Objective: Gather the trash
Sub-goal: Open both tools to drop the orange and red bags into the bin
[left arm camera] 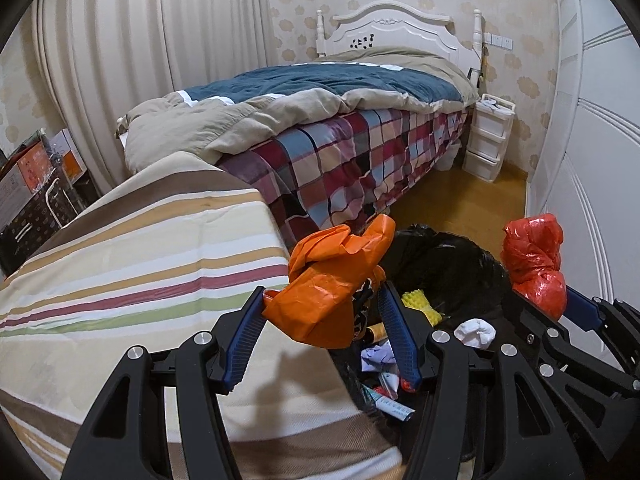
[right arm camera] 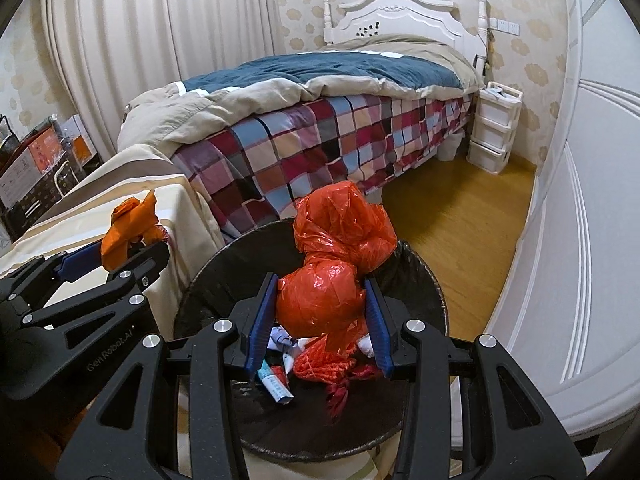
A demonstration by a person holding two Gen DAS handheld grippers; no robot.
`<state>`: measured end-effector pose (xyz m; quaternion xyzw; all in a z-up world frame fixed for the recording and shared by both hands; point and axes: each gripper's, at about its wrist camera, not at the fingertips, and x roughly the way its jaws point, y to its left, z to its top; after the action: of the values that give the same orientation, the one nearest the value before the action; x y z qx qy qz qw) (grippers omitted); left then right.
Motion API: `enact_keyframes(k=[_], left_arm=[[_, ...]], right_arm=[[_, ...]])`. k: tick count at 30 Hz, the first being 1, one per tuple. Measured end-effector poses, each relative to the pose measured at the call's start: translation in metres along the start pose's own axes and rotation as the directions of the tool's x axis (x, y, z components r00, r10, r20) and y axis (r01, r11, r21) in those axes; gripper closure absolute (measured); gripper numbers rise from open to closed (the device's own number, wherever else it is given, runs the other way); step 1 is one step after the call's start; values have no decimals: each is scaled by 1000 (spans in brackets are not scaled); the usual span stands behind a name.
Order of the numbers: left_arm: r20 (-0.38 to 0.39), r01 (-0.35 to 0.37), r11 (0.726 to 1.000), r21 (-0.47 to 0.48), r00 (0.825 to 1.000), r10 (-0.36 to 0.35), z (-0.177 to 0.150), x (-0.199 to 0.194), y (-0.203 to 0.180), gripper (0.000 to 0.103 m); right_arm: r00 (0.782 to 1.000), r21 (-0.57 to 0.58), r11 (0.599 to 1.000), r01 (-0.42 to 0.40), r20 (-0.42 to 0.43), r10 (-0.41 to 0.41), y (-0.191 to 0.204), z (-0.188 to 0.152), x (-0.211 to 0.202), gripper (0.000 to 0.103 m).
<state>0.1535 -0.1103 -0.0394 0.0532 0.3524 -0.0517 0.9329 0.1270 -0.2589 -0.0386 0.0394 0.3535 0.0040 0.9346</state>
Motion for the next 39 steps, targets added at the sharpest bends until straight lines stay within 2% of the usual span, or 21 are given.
enact_keyframes(k=[15, 20, 22, 32, 34, 39], left_arm=[[-19, -3, 1000, 20, 1000, 3, 13, 14, -12, 45], [-27, -3, 1000, 16, 1000, 4, 14, 17, -12, 40], [-23, -6, 1000, 13, 1000, 6, 14, 17, -11, 34], [-16, -14, 1000, 4, 1000, 14, 14, 15, -10, 27], [-17, -17, 1000, -2, 1000, 17, 14, 16, -8, 25], [-18, -22, 1000, -15, 1000, 22, 13, 16, -5, 24]], right_arm=[[1000, 19, 1000, 15, -24, -15, -11, 3, 18, 62], [1000, 26, 999, 22, -17, -21, -13, 4, 21, 61], [1000, 29, 999, 26, -16, -26, -14, 4, 22, 61], [1000, 30, 999, 28, -15, -28, -15, 4, 22, 58], [999, 32, 999, 31, -9, -31, -16, 4, 21, 52], [999, 36, 999, 36, -3, -36, -22, 5, 18, 50]])
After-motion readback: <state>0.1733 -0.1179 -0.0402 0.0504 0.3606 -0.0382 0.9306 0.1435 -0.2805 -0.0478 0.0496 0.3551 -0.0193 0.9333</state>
